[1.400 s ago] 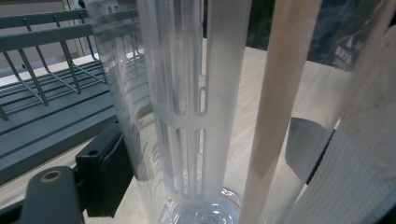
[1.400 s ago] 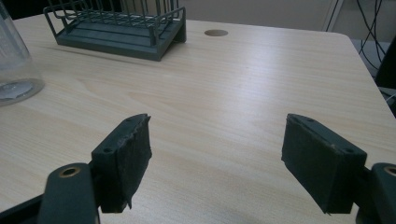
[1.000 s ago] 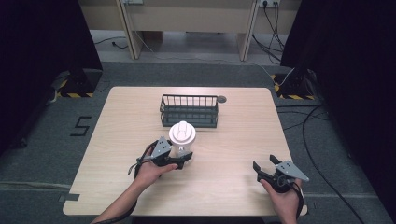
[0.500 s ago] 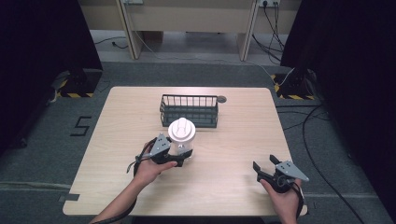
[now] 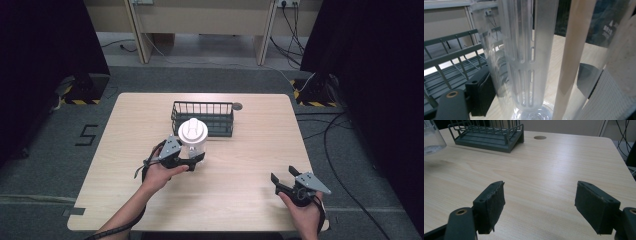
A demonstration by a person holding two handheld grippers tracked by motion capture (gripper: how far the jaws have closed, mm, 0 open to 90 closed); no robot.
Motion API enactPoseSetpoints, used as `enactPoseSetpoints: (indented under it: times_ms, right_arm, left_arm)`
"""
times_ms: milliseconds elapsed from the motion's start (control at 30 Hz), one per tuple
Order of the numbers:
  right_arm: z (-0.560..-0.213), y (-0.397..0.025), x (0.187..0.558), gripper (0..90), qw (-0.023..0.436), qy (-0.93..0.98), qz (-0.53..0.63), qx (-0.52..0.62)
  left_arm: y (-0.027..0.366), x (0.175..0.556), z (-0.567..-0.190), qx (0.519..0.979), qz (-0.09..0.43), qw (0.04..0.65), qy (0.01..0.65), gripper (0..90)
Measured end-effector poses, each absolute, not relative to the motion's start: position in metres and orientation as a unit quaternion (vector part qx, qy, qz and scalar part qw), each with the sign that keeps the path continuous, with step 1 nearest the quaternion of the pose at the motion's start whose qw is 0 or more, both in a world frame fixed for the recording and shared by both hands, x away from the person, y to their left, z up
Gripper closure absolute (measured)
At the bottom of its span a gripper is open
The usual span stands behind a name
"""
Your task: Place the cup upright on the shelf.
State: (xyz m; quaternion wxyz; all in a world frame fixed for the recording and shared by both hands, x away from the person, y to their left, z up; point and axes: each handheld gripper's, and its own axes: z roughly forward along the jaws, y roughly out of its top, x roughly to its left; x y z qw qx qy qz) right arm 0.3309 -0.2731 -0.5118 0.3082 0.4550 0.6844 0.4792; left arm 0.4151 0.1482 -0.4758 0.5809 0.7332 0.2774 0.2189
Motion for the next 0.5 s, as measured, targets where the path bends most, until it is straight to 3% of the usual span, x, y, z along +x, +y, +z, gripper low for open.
enactPoseSetpoints:
  times_ms: [500]
  right_arm:
    - [-0.512, -0.273, 0.331, 24.5, 0.307, 0.683, 0.481, 0.456]
  left_arm:
    - [0.148, 0.436, -0.459, 0.731, 0.23, 0.577, 0.284, 17.7]
